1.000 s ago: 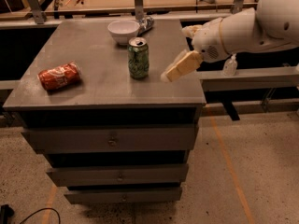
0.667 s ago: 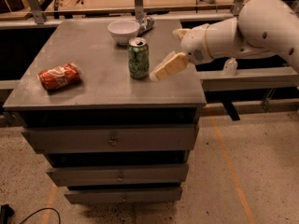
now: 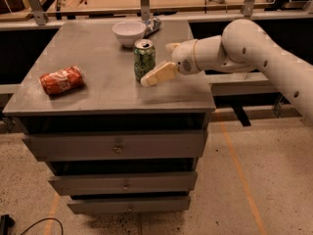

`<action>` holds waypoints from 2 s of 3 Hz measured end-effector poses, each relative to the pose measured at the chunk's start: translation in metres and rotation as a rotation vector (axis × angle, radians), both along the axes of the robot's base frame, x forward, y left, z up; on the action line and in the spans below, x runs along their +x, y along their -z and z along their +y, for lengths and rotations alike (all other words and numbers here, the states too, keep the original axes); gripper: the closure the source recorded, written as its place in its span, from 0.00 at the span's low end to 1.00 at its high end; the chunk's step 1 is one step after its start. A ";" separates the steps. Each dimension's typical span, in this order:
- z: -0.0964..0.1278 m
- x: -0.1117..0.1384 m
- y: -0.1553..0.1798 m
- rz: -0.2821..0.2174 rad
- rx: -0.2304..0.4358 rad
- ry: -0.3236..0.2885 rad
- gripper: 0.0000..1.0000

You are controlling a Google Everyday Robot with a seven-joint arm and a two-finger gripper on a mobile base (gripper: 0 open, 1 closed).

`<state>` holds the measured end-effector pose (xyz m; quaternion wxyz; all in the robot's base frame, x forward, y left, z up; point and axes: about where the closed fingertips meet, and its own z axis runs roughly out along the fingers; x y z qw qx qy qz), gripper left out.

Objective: Pick green can

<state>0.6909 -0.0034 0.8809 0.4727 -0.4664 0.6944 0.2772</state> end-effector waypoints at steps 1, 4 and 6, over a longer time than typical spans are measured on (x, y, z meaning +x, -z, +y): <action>0.037 0.012 0.014 0.041 0.032 -0.088 0.26; 0.061 -0.009 -0.043 -0.053 0.121 -0.184 0.96; 0.066 -0.030 -0.099 -0.132 0.151 -0.206 1.00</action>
Offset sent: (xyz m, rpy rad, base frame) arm 0.0121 0.0828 -0.0114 0.0387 0.0358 0.2657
